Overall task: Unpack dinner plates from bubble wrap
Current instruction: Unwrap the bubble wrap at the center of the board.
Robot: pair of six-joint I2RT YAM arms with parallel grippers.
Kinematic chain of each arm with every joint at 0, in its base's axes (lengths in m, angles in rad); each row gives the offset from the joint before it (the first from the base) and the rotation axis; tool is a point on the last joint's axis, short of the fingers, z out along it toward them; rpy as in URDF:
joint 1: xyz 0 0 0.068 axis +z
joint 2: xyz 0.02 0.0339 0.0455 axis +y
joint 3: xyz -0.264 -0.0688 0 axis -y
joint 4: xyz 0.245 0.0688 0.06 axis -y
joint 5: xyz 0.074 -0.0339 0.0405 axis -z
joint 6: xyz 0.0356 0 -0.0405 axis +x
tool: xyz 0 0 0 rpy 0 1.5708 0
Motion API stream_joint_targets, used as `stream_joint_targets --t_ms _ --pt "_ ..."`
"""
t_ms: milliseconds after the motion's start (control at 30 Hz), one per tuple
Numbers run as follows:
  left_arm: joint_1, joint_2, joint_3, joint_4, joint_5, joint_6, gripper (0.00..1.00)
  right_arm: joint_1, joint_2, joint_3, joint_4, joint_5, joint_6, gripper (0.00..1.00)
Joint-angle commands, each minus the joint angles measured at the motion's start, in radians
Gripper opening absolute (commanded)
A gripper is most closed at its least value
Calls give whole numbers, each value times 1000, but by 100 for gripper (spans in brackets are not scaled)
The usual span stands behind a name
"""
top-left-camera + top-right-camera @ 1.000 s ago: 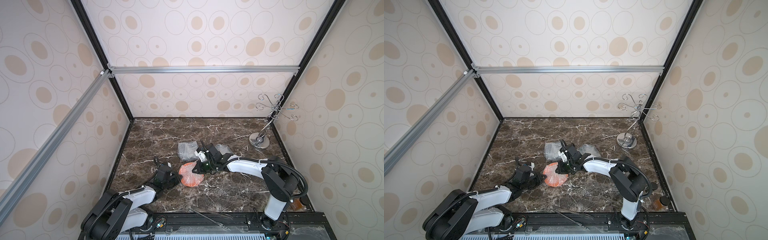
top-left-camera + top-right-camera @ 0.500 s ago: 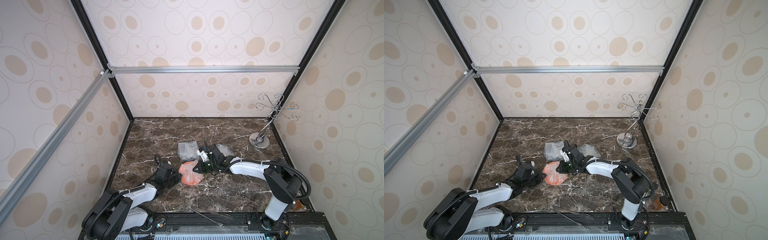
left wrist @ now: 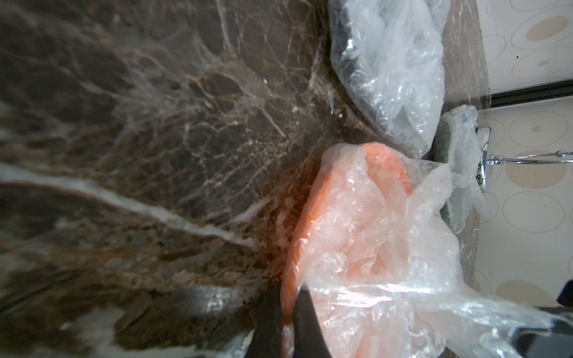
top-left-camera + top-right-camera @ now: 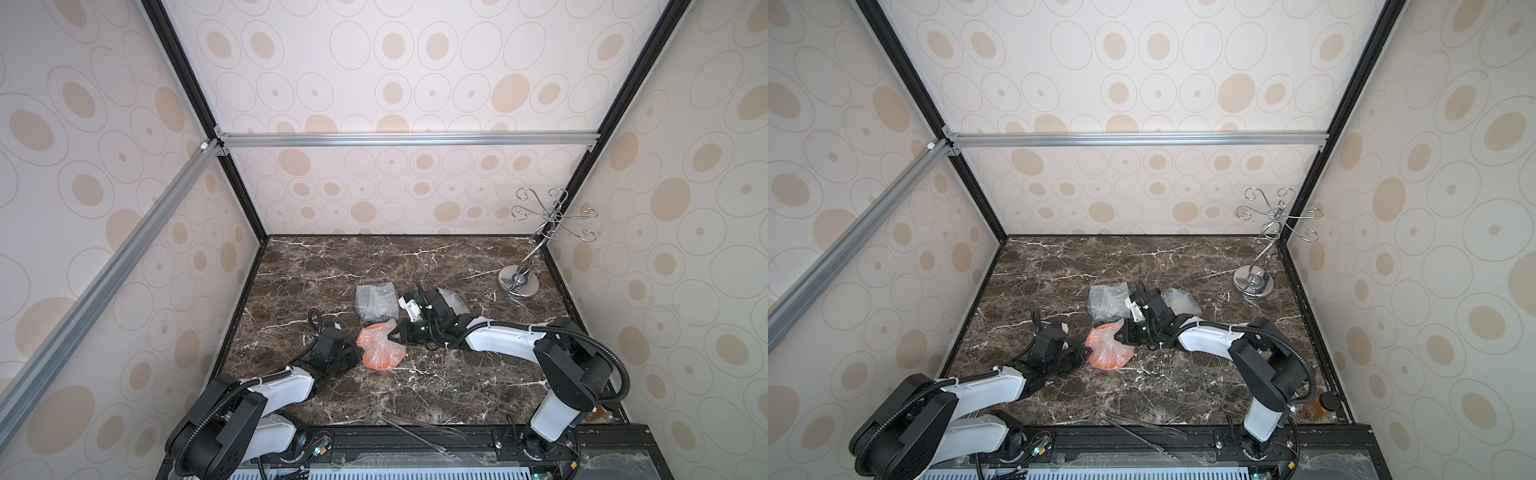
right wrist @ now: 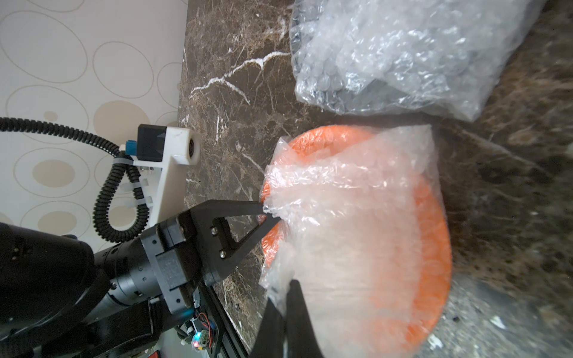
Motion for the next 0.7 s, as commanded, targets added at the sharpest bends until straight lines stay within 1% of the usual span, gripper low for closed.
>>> stream_joint_targets --t_ms 0,67,133,267,333,433,467,567,667 --pt "-9 24 -41 -170 -71 16 0 -7 -96 7 171 -54 14 0" --pt "-9 15 -48 -168 -73 14 0 -9 -92 12 161 -65 8 0" --pt "-9 11 -51 -155 -66 16 0 -5 -82 41 104 -75 -20 2" --pt "-9 6 -47 -145 -56 15 0 33 -59 142 -120 -23 -155 13" --pt "-11 -2 -46 -139 -54 11 0 53 -30 213 -248 5 -223 23" --pt "-10 -21 -45 -138 -55 7 0 78 14 294 -386 45 -298 43" --pt "-10 -26 -44 -139 -54 7 0 82 24 320 -430 64 -321 47" --pt "-11 -47 -46 -149 -55 7 0 94 60 391 -554 116 -378 52" --pt "-11 -63 -52 -149 -57 6 0 105 99 454 -667 181 -433 53"
